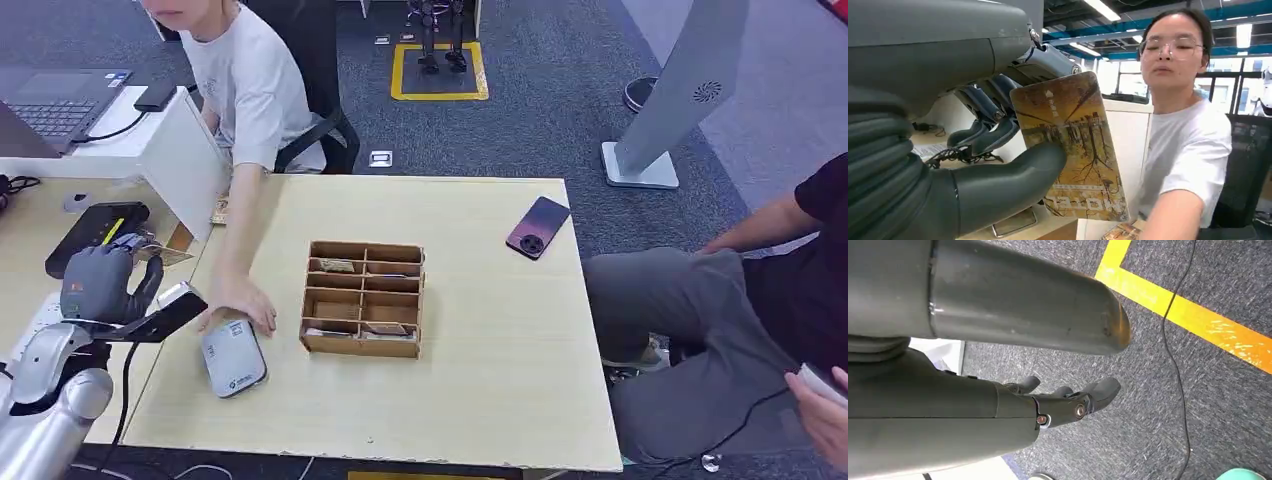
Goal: Pass the card to the sensor for recognition and then transmit it.
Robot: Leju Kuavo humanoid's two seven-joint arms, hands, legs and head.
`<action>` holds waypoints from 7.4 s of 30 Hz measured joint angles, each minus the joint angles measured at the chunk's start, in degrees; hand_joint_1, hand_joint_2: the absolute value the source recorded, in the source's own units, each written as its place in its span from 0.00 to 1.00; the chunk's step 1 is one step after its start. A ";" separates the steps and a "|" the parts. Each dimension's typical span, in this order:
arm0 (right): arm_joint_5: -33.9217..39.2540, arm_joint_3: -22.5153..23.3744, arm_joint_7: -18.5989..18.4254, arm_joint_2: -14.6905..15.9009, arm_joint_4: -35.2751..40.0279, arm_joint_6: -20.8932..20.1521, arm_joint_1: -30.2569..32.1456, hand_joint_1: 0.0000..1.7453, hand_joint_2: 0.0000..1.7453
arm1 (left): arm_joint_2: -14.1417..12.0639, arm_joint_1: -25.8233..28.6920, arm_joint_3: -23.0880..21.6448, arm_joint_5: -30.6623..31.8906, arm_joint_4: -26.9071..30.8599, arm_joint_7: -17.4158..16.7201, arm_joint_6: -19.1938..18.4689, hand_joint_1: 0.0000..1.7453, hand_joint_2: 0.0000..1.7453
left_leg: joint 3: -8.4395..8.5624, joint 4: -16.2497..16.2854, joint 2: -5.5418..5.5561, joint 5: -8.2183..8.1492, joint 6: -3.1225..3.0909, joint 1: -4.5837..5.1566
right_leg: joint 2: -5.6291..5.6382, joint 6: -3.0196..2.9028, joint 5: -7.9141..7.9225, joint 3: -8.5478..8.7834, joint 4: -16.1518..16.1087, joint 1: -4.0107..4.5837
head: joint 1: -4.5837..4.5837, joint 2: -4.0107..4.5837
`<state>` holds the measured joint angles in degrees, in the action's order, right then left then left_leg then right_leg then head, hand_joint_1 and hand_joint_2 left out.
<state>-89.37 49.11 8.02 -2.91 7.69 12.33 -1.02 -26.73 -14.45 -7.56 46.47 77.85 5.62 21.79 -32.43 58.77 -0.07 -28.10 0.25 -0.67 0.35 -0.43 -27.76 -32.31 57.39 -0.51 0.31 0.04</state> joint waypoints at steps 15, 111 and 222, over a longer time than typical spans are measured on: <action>-0.07 -0.02 0.74 0.00 -0.35 0.07 0.02 0.00 0.00 | -0.20 11.48 0.17 -36.00 11.04 12.61 -33.94 1.00 1.00 | 0.01 0.00 -0.27 -0.11 0.01 0.01 | 0.31 0.04 -0.05 -0.07 0.00 -0.01 | 0.04 0.00; -0.55 -1.29 -0.42 -0.02 -0.35 -1.33 -1.23 0.00 0.00 | 1.42 11.66 -1.92 -7.21 3.30 3.54 -17.73 1.00 1.00 | -0.04 0.00 -0.08 -0.03 0.02 -0.01 | 0.05 0.01 -0.03 -0.06 0.01 0.00 | 0.00 0.00; -0.63 -5.44 -0.66 -0.52 0.44 -0.94 -1.96 0.00 0.00 | 7.48 -20.14 9.51 -75.75 5.12 3.63 -9.57 1.00 1.00 | -1.05 0.27 0.01 0.82 0.45 -0.50 | -0.01 -0.39 0.93 -0.97 0.12 0.47 | 0.07 0.02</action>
<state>-90.01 43.67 7.37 -3.43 8.13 11.39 -2.98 -19.26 -34.59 1.95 -29.29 82.97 9.25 12.22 -33.48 59.03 -0.07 -27.29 0.71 -1.17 0.34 -0.82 -26.83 -33.28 57.51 -0.04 0.37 0.07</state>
